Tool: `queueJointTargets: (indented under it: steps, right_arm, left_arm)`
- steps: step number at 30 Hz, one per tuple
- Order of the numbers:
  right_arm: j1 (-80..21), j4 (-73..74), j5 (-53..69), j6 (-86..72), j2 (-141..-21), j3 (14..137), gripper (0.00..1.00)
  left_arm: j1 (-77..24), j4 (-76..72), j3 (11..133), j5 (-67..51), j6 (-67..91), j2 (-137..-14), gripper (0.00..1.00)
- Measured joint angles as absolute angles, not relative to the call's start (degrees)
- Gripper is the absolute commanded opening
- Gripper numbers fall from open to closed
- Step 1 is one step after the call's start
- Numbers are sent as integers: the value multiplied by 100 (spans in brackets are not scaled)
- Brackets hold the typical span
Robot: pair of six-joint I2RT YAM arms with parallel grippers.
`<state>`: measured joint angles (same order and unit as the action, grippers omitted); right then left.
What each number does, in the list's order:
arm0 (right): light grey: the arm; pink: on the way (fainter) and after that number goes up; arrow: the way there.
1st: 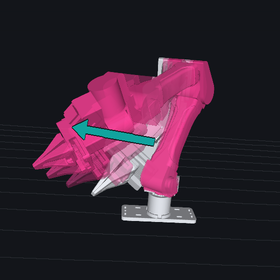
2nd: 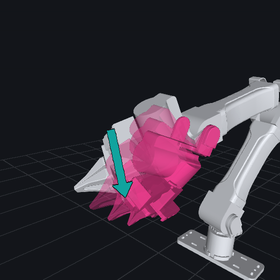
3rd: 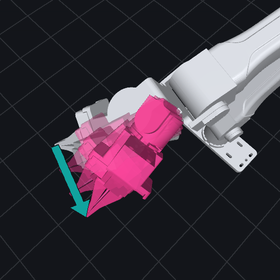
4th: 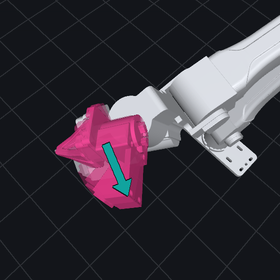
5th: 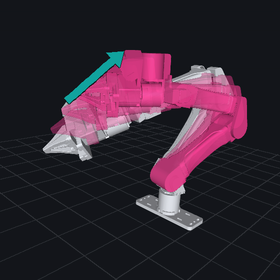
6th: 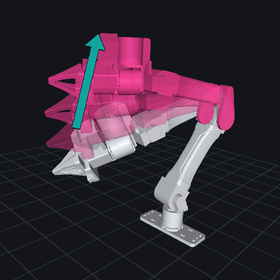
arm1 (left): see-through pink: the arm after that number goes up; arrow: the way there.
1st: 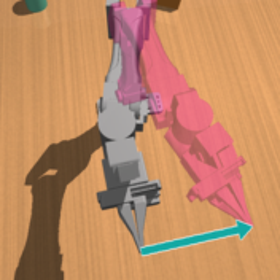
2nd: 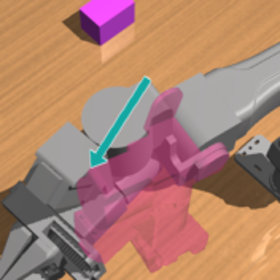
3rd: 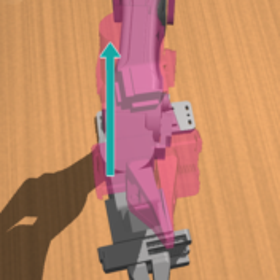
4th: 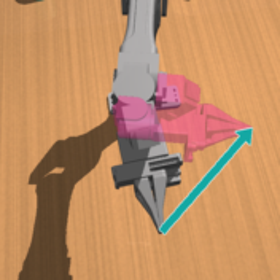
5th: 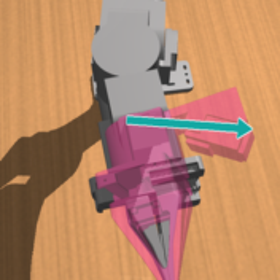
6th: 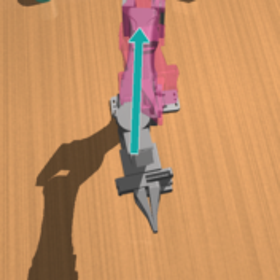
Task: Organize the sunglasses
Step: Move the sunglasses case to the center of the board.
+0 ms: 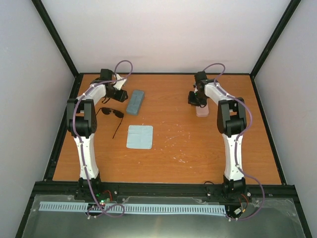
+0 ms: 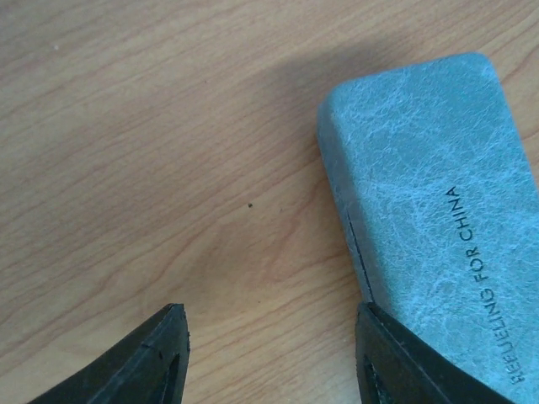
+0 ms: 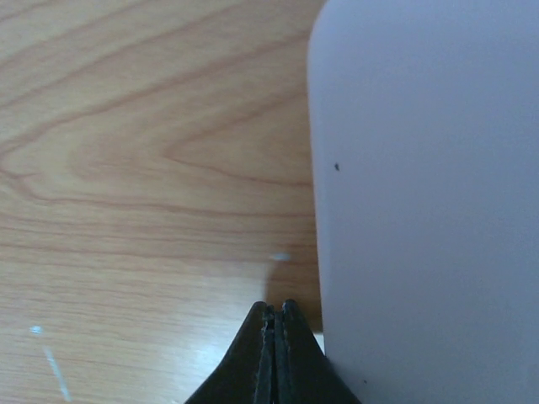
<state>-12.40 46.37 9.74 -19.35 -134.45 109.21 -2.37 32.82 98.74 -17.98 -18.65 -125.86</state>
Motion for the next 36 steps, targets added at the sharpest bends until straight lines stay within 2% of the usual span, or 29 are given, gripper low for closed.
queueJointTargets:
  steps: [6, 10, 16, 27, 36]
  right_arm:
    - [-1100, 4517, 884, -1728, -13080, 10374, 14]
    - [-1223, 4359, 969, -1544, -12687, 10082, 13]
    - [-1564, 4178, 1262, -1332, -12486, 10464, 12]
    - [-1806, 4285, 1953, -1208, -12488, 10593, 16]
    - [-1837, 4329, 2349, -1334, -12488, 10278, 20]
  left_arm:
    - [-285, 3301, 9872, -1776, -1907, -12752, 54]
    - [-436, 3306, 9843, -1726, -1922, -12844, 55]
    - [-926, 3293, 9837, -1671, -1968, -12982, 56]
    - [-1634, 3352, 10991, -1649, -2073, -13719, 55]
    - [-2086, 3363, 10951, -1702, -2102, -13710, 53]
